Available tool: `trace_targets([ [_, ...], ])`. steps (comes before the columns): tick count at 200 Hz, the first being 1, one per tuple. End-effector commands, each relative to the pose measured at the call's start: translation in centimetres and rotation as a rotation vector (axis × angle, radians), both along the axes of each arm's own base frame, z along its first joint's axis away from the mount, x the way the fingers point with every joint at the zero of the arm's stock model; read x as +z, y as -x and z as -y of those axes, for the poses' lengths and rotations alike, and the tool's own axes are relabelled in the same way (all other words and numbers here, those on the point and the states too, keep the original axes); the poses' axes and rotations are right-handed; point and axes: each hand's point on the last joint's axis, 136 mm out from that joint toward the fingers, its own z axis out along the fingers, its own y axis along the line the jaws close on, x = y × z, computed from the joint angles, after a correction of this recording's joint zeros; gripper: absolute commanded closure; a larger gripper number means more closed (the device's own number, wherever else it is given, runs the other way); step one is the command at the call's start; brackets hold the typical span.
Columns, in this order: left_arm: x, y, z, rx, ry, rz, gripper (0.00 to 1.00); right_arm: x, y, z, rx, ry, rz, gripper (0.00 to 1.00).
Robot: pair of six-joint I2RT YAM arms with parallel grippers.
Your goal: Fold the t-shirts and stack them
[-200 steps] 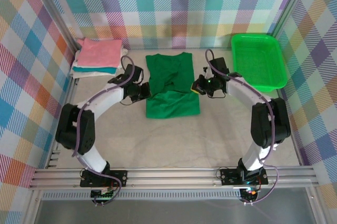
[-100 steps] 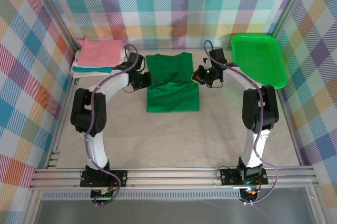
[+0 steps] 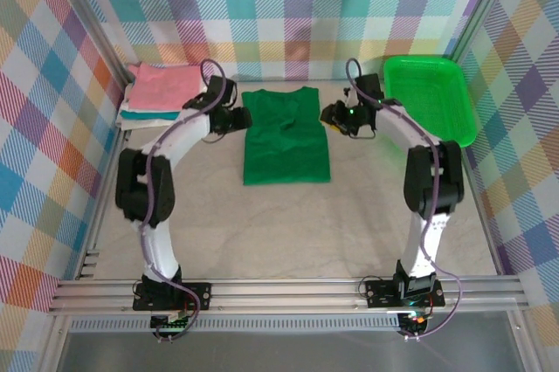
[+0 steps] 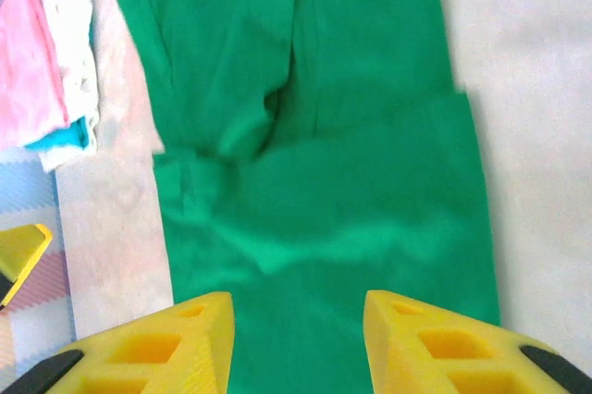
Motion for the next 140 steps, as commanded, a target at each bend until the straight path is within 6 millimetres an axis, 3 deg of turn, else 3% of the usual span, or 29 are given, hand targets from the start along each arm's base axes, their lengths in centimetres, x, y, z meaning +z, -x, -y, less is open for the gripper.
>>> trace_targets([
  [1,0.4,3.7,2.8,-0.071,0.04,0.067,0.52,0.6,4.3,-1.7,0.096,-0.03,0.051,0.62],
  [12,-1.2,5.6,3.4,-0.081,0.083,0.041,0.56,-0.6,6.2,-1.8,0.104,-0.033,0.026,0.68],
  [25,-2.3,6.9,4.1,-0.089,0.155,0.047,0.69,-1.5,7.5,-2.1,0.121,-0.067,0.009,0.8],
  [40,-3.4,7.7,5.1,-0.119,0.196,0.045,0.75,-2.8,8.6,-2.8,0.149,-0.076,-0.025,0.94],
  [63,-6.0,8.5,5.4,-0.139,0.187,0.017,0.78,-5.2,9.0,-3.6,0.162,-0.113,-0.077,0.96],
  [100,-12.0,10.5,2.7,-0.064,0.072,-0.09,0.82,-10.3,9.0,-2.5,0.112,-0.05,-0.141,0.98],
  [121,-13.6,11.7,2.1,-0.051,0.056,-0.139,0.82,-12.2,10.0,-2.0,0.107,-0.028,-0.178,0.99],
  [140,-14.5,13.4,1.5,-0.031,0.056,-0.179,0.83,-12.7,11.8,-1.6,0.108,-0.023,-0.206,1.0],
])
